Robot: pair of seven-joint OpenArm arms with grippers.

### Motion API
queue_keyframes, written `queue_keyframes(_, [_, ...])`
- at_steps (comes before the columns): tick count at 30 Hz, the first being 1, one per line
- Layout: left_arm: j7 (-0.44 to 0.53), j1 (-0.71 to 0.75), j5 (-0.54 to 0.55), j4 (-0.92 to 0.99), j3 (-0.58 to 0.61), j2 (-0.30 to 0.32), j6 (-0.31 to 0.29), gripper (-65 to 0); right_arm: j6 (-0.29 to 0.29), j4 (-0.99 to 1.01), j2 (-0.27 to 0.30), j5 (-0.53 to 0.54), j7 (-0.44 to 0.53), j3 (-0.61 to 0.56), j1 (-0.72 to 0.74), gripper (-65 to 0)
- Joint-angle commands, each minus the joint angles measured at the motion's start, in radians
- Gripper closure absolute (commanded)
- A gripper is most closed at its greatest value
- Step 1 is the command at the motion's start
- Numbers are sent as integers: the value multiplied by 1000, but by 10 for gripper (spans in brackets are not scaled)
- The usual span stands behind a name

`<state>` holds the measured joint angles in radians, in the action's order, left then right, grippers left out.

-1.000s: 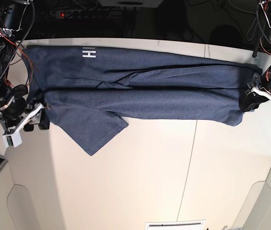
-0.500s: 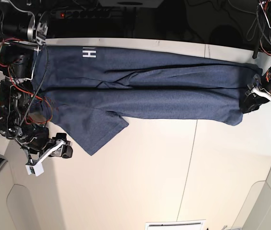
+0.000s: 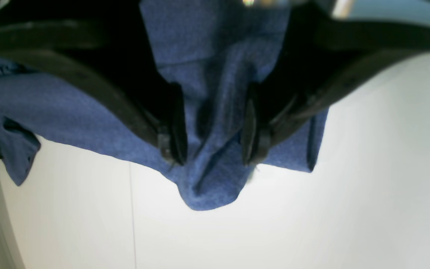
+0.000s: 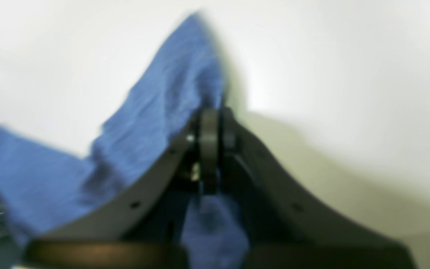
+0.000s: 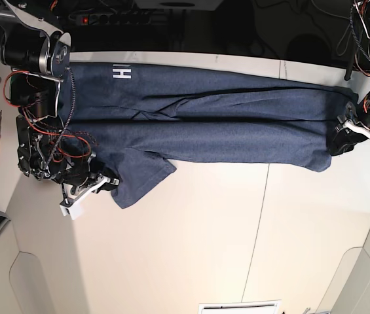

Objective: Layout the t-shirt on the table in an organized manner, then fold the t-shirt properly
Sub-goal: 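Grasp the sleeve with the right gripper and tuck it onto the shirt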

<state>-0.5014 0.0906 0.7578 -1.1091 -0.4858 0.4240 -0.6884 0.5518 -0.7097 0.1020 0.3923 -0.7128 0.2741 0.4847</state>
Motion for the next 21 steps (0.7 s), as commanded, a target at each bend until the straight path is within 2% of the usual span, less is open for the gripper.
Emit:
queue_keyframes(1, [19,-10,20,-17,-6,19,-10,-281,5,-18,6,38,-25,-2,19,0])
queue_keyframes(5, [19,-10,20,-17,-6,19,-10,-281,5,-117,8,172,-162,-2,18,0])
queue_keyframes(9, [19,-10,20,-17,-6,19,-10,-281,5,-314,8,289,-354,-2,-9,0])
queue_keyframes(12, [19,-10,20,-17,-6,19,-10,-281,5,-474,0,352,-444,-2,-65,0])
queue_keyframes(17, [19,-10,37,-17,-6,19,-10,-281,5,-655,-52,365,-474,-2,-217,0])
queue_keyframes(21, [19,-11,39,-17,-6,19,-10,-281,5,-732,-106,420,-478,-2,-366,0])
